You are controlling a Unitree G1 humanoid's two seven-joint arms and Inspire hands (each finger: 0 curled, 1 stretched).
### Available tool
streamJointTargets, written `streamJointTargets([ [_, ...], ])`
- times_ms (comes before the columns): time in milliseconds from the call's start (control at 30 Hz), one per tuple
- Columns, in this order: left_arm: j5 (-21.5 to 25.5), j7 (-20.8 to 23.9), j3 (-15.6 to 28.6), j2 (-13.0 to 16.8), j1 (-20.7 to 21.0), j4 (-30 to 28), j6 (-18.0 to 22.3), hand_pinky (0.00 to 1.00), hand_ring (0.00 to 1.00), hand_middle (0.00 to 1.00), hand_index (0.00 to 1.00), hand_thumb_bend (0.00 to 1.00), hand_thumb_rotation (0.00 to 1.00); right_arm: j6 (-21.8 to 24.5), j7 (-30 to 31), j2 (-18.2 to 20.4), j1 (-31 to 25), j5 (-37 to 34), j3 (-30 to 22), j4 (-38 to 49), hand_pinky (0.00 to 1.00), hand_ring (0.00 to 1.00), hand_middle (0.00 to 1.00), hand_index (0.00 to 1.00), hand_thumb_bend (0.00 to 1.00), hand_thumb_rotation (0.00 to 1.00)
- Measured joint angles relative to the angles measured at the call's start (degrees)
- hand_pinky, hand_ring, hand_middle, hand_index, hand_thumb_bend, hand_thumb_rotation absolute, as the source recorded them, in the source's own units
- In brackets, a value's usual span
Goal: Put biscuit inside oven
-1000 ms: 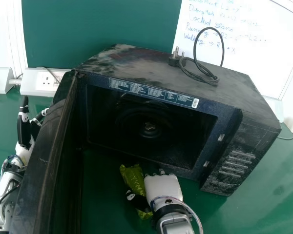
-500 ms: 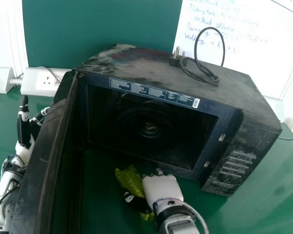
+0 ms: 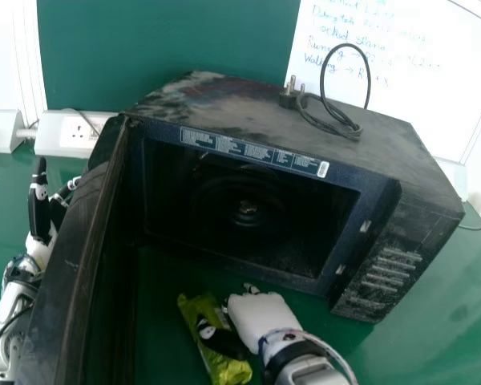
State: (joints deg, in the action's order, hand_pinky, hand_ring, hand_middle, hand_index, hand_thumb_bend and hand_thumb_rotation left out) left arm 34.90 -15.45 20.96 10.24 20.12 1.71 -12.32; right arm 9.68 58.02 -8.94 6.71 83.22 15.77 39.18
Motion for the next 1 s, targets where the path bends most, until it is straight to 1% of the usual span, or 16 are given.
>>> streamJointTargets([
  [167,-0.01,-0.24,0.04,-0.01,0.02,0.4,0.0,0.24,0.31,0.41,0.49,0.52,0.08,0.95,0.13,0.59,1.09,-1.72,-2.22,2.4,0.06,0.14,0.25,0.48,0.51,0.12],
  [400,0.0,-0.4,0.06,0.02,0.02,0.4,0.0,0.24,0.31,0.41,0.49,0.52,0.08,0.94,0.24,0.12,1.65,-3.81,-4.38,3.22,0.04,0.11,0.22,0.48,0.51,0.11],
  [500,0.01,-0.72,0.1,0.04,0.03,0.42,0.0,0.24,0.32,0.41,0.49,0.52,0.08,0.92,0.19,-0.13,1.66,-3.85,-4.77,3.3,0.04,0.12,0.24,0.48,0.51,0.11],
  [733,0.02,-1.02,0.2,0.05,0.07,0.72,0.0,0.24,0.32,0.41,0.49,0.52,0.08,0.94,-1.13,-0.02,2.03,-4.74,-5.5,4.93,0.05,0.12,0.23,0.48,0.51,0.12],
  [833,0.02,-1.05,0.23,0.06,0.1,0.73,0.0,0.24,0.31,0.4,0.49,0.52,0.08,1.01,-1.07,0.73,2.09,-3.66,-5.53,6.11,0.07,0.14,0.25,0.49,0.52,0.14],
  [867,0.02,-1.04,0.24,0.06,0.11,0.73,0.0,0.24,0.31,0.4,0.49,0.52,0.08,0.99,-0.83,1.16,2.02,-2.87,-5.4,7.03,0.08,0.15,0.26,0.56,0.65,0.2],
  [900,0.02,-1.03,0.24,0.05,0.12,0.73,0.0,0.24,0.31,0.41,0.49,0.52,0.08,0.87,-0.49,1.49,1.95,-2.01,-5.2,7.75,0.09,0.17,0.28,0.63,0.74,0.3],
  [967,0.02,-1.0,0.25,0.05,0.17,0.74,0.0,0.24,0.31,0.41,0.49,0.52,0.08,0.03,0.95,1.71,1.51,0.41,-4.41,9.36,0.1,0.19,0.3,0.67,0.79,0.4],
  [1000,0.01,-1.01,0.24,0.05,0.23,0.76,0.0,0.24,0.32,0.41,0.49,0.52,0.08,-0.74,1.21,1.71,1.14,1.42,-3.95,9.87,0.14,0.24,0.35,0.66,0.82,0.45],
])
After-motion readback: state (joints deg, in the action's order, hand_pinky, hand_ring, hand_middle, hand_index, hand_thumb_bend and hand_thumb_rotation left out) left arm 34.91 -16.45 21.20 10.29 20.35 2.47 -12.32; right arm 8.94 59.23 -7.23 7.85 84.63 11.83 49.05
